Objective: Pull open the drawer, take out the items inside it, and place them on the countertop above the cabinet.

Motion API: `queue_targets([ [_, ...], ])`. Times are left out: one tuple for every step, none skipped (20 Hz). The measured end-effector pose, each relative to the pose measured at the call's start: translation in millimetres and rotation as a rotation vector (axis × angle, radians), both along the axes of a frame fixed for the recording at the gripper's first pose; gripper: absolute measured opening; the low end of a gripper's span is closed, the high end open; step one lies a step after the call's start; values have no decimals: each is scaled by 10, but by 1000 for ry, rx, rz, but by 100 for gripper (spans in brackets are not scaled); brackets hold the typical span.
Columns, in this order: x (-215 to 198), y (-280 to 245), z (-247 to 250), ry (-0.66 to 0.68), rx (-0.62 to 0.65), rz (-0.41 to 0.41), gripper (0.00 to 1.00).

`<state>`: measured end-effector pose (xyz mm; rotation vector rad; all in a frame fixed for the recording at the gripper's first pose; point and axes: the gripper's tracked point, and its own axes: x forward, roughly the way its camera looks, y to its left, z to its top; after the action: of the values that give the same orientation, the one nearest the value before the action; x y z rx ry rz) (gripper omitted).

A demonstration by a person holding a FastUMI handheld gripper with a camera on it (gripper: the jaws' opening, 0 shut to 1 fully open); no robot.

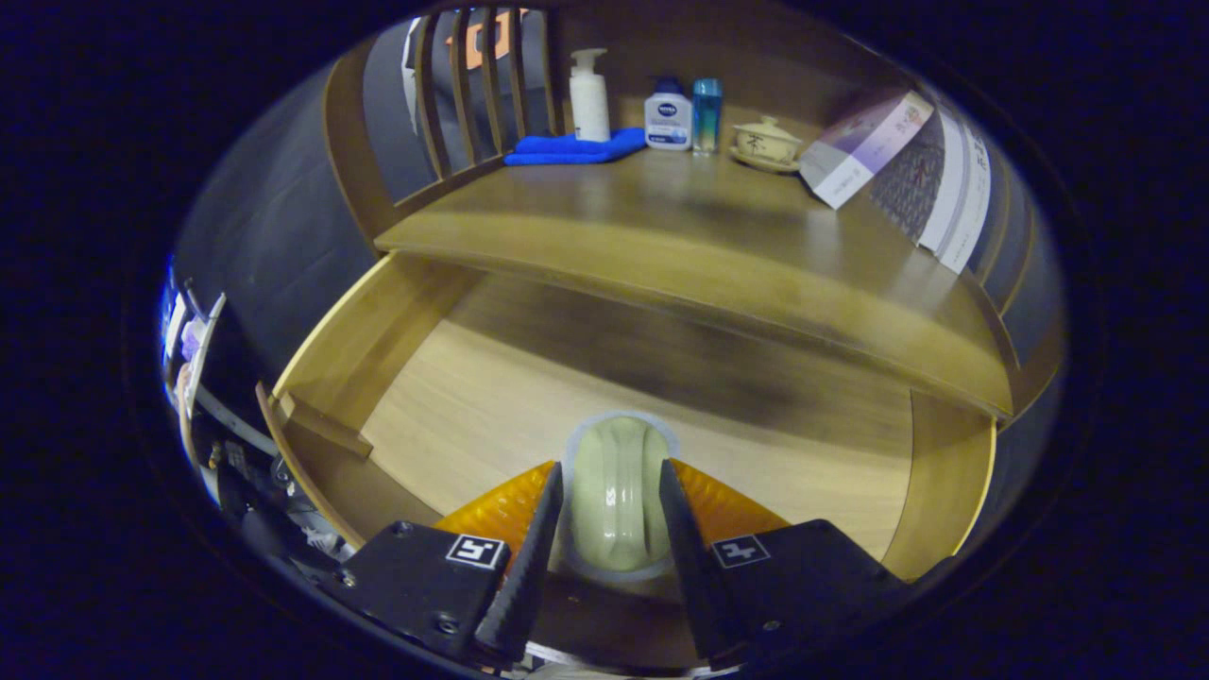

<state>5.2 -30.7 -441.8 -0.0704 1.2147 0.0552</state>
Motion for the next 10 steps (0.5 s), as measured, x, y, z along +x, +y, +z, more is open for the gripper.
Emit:
queue_targets([
  [10,-25,-29,6,-7,-10,64],
  [23,-63,-45,10,-17,-26,60],
  [26,-94,-60,13,-20,-48,56],
  [20,-91,-81,26,-4,-65,51],
  [0,-65,-107,44,21,-80,47],
  [-17,-52,-136,57,36,-94,38],
  [0,-73,-133,54,40,-109,36],
  [4,-87,-101,51,42,-118,35],
  [15,-93,-128,48,49,-136,35],
  [27,-80,-118,46,65,-157,33],
])
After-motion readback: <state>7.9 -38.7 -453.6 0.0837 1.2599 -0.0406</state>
